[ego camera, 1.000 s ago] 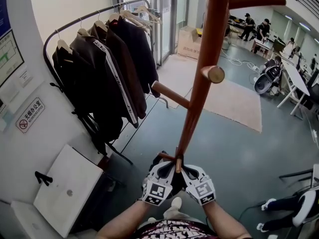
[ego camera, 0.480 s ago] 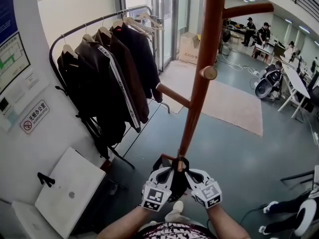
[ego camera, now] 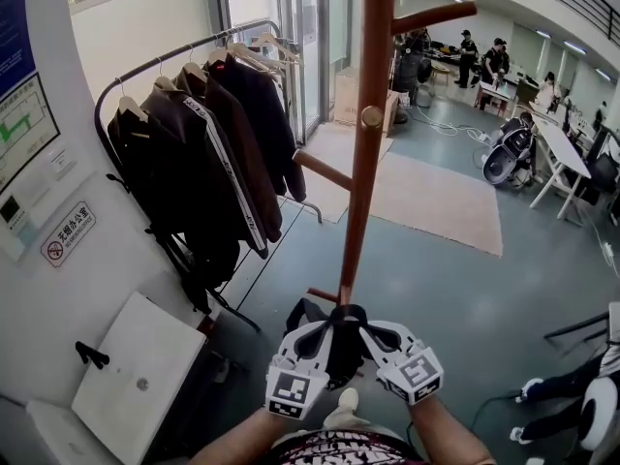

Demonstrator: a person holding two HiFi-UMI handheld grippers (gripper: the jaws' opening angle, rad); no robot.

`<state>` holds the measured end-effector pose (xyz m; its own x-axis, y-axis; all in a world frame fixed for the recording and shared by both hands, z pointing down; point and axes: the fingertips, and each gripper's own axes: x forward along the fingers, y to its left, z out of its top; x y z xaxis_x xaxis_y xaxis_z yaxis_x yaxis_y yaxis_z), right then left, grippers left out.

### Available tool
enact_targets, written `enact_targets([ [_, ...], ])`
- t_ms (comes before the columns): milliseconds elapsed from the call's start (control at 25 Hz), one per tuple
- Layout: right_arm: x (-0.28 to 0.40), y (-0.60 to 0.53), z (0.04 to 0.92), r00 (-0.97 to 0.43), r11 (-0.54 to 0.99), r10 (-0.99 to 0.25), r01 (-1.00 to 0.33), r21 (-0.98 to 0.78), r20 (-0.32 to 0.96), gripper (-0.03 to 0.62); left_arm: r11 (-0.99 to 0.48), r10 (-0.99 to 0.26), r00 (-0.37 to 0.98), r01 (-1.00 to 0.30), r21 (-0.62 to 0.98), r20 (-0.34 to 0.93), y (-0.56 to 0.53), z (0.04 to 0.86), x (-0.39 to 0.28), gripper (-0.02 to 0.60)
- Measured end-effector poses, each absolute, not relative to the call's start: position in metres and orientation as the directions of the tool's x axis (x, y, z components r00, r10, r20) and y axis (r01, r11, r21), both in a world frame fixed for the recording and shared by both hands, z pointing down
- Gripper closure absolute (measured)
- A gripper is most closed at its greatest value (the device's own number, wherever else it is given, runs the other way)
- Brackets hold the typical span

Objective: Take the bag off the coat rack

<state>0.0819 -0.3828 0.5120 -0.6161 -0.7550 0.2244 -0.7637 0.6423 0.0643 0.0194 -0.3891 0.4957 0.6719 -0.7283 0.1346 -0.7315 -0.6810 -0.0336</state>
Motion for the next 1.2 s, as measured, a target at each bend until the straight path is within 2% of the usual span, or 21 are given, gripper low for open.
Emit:
enact_targets([
  [360, 0.063, -0.344, 0.467, -0.619, 0.636, -0.769, -0.765, 0.098, 0.159, 0.586, -0.686, -0.728, 0.683, -0.724, -0.073, 0.061, -0.351, 0.452, -0.003, 0.572],
  [680, 0.055, -0.312, 0.441, -0.598, 0.611, -0.79, -0.787, 0.088, 0.133, 0.586, -0.707, -0.706, 0.707, -0.702, -0.082, 0.038, -0.317, 0.428, -0.014, 0.572],
  [1200, 0.045, -0.272, 0.407, -0.64, 0.647, -0.763, -0.75, 0.139, 0.094, 0.586, -0.728, -0.683, 0.73, -0.681, -0.085, 0.002, -0.282, 0.385, -0.026, 0.572],
])
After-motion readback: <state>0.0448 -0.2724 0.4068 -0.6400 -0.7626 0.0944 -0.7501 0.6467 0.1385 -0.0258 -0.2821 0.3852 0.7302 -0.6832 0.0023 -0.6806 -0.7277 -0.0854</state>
